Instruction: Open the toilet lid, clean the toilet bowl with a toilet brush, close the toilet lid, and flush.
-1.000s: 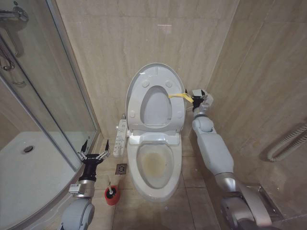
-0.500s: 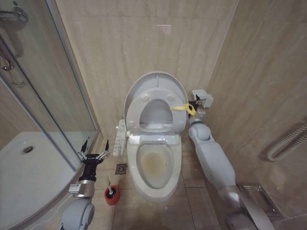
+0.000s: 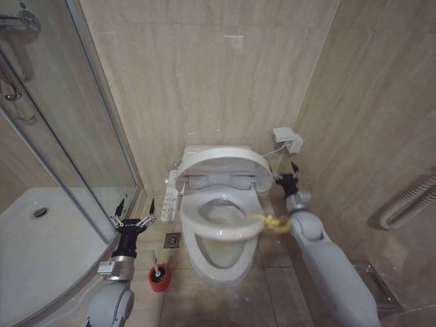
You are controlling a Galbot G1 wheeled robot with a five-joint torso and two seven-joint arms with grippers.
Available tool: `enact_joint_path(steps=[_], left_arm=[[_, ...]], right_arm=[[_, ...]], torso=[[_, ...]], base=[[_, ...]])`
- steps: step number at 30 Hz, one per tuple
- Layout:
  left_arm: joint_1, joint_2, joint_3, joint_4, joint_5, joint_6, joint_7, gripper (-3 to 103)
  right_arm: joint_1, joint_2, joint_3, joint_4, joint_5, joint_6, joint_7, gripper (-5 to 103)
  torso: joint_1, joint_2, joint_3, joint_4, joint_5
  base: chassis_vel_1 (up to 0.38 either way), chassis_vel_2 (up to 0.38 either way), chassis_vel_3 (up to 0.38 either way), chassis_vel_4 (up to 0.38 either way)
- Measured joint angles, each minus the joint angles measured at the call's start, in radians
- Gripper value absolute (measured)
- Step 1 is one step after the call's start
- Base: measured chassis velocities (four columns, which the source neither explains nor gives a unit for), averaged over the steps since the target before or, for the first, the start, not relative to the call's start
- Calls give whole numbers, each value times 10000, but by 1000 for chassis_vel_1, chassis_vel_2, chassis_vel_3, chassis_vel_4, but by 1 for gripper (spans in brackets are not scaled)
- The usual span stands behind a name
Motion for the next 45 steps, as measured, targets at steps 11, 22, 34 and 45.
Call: enact_joint_path(steps=[11,22,34,45], left_arm=[[0,-1,0,0,0,0,0,100],[0,0,0,0,0,0,0,100],[0,-1,0,0,0,0,0,100],[0,0,0,0,0,0,0,100]], right_arm=[[-2409,258,780,1578,-71,355,-8,100],[-3597,50,1122,2687,84,461,213,100],[-4307,505,1345,3738,24,450,202,100],[-4217,784,1104,3758,-196,390,49,100]], torso=[[0,0,0,1,-4],[1,0,0,1,-5],[1,-1,0,2,-6],[2,-1,1,2,-6]], base=[[0,0,0,0],[0,0,0,0],[0,0,0,0],[0,0,0,0]])
